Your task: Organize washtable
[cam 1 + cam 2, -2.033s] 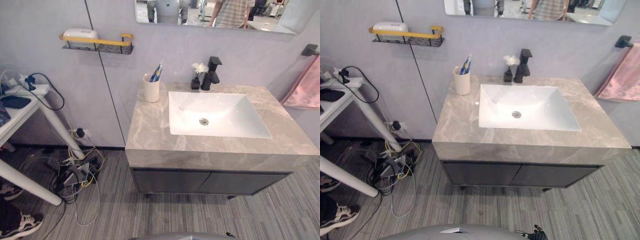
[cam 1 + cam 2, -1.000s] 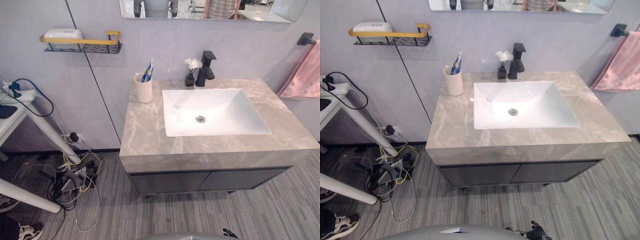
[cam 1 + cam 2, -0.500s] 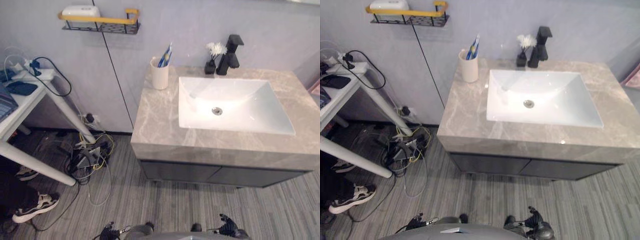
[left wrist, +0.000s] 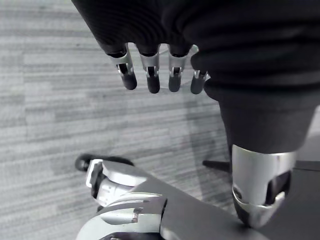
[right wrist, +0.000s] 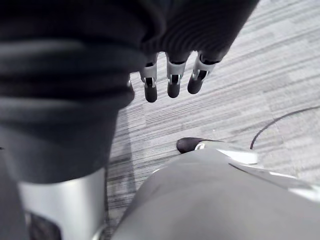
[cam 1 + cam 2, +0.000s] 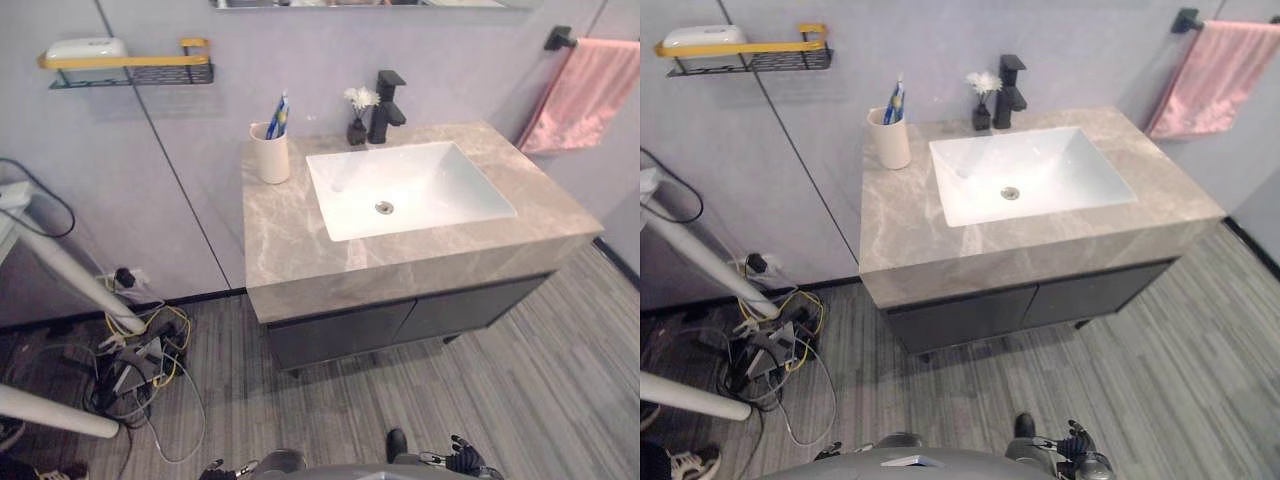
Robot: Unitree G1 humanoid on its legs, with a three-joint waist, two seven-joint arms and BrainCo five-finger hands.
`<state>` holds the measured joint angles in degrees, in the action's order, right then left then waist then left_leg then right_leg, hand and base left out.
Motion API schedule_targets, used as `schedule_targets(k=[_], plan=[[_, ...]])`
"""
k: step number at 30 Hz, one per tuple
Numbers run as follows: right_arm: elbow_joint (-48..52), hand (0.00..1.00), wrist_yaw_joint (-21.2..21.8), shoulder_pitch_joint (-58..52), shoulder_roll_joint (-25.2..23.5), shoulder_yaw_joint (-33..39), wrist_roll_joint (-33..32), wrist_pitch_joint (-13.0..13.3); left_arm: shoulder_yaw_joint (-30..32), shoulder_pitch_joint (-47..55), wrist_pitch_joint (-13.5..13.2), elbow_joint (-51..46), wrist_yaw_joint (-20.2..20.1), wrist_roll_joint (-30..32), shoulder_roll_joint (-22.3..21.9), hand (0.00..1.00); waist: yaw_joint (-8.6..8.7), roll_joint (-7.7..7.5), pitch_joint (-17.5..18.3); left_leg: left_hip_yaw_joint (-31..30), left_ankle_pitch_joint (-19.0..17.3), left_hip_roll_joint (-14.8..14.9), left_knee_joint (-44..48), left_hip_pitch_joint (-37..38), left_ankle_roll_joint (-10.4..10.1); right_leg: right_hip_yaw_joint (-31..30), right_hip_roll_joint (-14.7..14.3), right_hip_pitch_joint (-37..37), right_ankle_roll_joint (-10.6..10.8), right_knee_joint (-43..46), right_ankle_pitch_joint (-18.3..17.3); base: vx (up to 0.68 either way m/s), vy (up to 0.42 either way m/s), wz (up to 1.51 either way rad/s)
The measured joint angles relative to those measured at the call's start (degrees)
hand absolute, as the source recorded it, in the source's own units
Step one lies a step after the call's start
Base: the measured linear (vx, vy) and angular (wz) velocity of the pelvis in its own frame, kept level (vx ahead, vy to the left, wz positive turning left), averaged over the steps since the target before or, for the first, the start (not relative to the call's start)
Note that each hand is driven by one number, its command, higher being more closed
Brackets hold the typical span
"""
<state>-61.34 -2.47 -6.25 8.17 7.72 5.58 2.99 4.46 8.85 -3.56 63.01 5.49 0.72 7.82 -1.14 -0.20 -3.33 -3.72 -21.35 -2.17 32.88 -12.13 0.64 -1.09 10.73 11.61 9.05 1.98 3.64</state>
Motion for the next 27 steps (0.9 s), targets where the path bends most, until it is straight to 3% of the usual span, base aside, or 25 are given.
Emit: schedule_targets(k=[1, 2, 3, 5, 8, 10, 11, 12, 14, 17, 20, 23, 25, 27], plan=[[-0.1, 0.0, 0.0, 0.5, 0.2, 0.1, 0.0, -0.1, 0.1, -0.2, 0.0, 0.1, -0.1, 0.5, -0.5, 0.0, 0.13, 0.76, 0.0, 2.3, 0.8, 0.3, -1.3, -0.2, 1.8, 0.7, 0.5, 0.7, -1.7, -0.6, -3.8, -0.01, 0.249, -0.87], [-0.1, 0.0, 0.1, 1.5, 0.7, 0.3, 0.0, -0.1, 0.1, -0.2, 0.0, 0.3, -0.2, 0.9, -0.7, 0.0, 0.36, 2.11, -0.4, 4.3, 2.0, 1.4, -3.4, 0.2, 3.0, 2.5, 0.2, 2.7, -1.7, 4.1, -4.0, 0.0, 0.261, -1.15], [-0.1, 0.0, 0.1, 2.4, 0.6, 0.4, 0.0, -0.2, 0.1, -0.2, -0.1, 0.6, -0.3, 0.9, -0.7, 0.0, 0.54, 1.98, -0.4, 6.8, 3.7, 2.4, -7.0, 1.9, 3.7, 5.9, -0.7, 5.6, -3.5, 16.2, -5.5, 0.06, 0.178, -0.92], [-0.2, 0.0, 0.0, 2.1, 0.0, 0.5, 0.0, -0.8, 0.4, -0.2, 0.1, 1.0, -0.4, 0.8, -0.8, 0.0, 0.26, 1.46, -0.3, 9.9, 6.1, 2.6, -12.3, 6.1, 4.2, 11.7, -0.5, 3.2, -6.4, 29.4, -9.7, 0.36, -0.098, -0.94], [-2.1, 0.0, 0.3, 2.5, -0.4, 0.2, 0.0, -1.1, 1.3, -0.1, 0.3, 0.6, -1.3, 0.8, -0.4, 0.0, -1.13, -0.14, 0.8, 15.4, 6.8, 2.5, -14.1, 6.6, 4.8, 19.5, 1.2, -3.7, -6.3, 36.9, -14.7, 0.4, -0.246, -1.03], [-4.2, 0.0, 1.5, 4.0, -1.7, -0.8, 0.4, -1.2, 3.4, 0.1, 0.9, 0.2, -1.9, 0.8, -0.5, 0.0, -3.35, -2.08, 2.1, 21.8, 6.8, 2.5, -13.8, 5.5, 4.8, 27.5, 5.9, -10.1, -6.8, 34.5, -15.1, 0.26, -0.19, -1.55], [-4.4, 0.0, 1.9, 4.7, -2.1, -1.4, 0.7, -1.3, 3.8, 0.0, 1.0, 0.1, -2.1, 0.8, -0.5, 0.0, -4.23, -2.29, 2.3, 23.8, 6.8, 2.6, -13.7, 5.0, 4.8, 30.2, 7.5, -11.8, -6.4, 31.3, -15.3, 0.08, -0.113, -1.37], [-4.5, 0.0, 2.3, 5.0, -2.2, -1.8, 0.7, -1.3, 3.9, -0.1, 1.0, 0.0, -2.2, 0.7, -0.6, 0.0, -4.39, -2.37, 2.6, 25.0, 7.0, 2.7, -13.8, 4.6, 4.4, 31.2, 7.2, -12.0, -5.2, 28.3, -15.8, -0.05, -0.124, -1.32], [-4.4, 0.0, 2.5, 5.4, -1.9, -3.6, 0.7, -1.2, 3.4, 0.1, 1.0, 0.0, -2.2, 0.7, -1.0, 0.0, -4.8, -1.41, 4.0, 26.4, 9.7, 3.0, -16.8, 4.1, 3.4, 29.7, 2.9, -14.0, -2.4, 13.8, -14.9, -0.09, -0.139, -1.26], [-4.5, 0.0, 2.5, 5.4, -1.8, -4.6, 0.6, -1.2, 1.7, -2.1, 1.0, -0.1, -2.2, 0.4, -0.8, 0.0, -4.46, -1.19, 4.5, 27.4, 11.8, 3.5, -17.8, 1.8, 2.6, 28.4, 0.1, -15.1, -1.2, 3.2, -12.9, -0.11, -0.097, -0.44], [-4.5, 0.0, 2.5, 4.4, -1.6, -5.0, 0.6, -1.1, -0.3, -3.0, 0.6, -1.3, -2.1, -0.3, -0.4, 0.0, -4.2, -1.43, 3.9, 24.5, 14.9, 4.5, -18.5, 1.3, 1.5, 28.5, -2.2, -16.2, -3.0, -0.7, -10.5, -0.18, -0.148, -0.01], [-4.1, 0.0, 2.3, 4.4, -1.7, -4.7, 0.1, -0.6, -0.5, -4.5, 0.6, -1.3, -1.9, -0.4, -0.3, 0.0, -4.16, -0.95, 0.9, 22.9, 15.4, 7.7, -15.8, 0.8, 0.5, 28.6, -5.0, -17.2, -4.7, -1.0, -10.0, -0.23, -0.149, -0.02], [-4.0, 0.0, 2.2, 4.5, -1.9, -3.2, 0.0, 0.3, -0.4, -4.8, 0.5, -1.4, -1.6, -0.6, -0.1, 0.0, -4.21, -0.6, -2.9, 22.8, 14.9, 11.7, -9.6, 0.2, -0.3, 26.1, -7.2, -17.7, -6.6, 0.3, -10.7, -0.29, -0.164, -0.64], [-3.9, 0.0, 2.0, 4.5, -1.8, -1.2, -1.6, 0.7, 1.0, -3.4, 0.0, -1.8, -1.6, -2.9, -0.4, 0.0, -4.76, 0.5, -4.9, 18.3, 15.0, 15.7, 0.7, -2.4, -0.3, 19.3, -9.5, -15.9, -8.9, 4.0, -12.6, -0.31, -0.261, -1.47]])
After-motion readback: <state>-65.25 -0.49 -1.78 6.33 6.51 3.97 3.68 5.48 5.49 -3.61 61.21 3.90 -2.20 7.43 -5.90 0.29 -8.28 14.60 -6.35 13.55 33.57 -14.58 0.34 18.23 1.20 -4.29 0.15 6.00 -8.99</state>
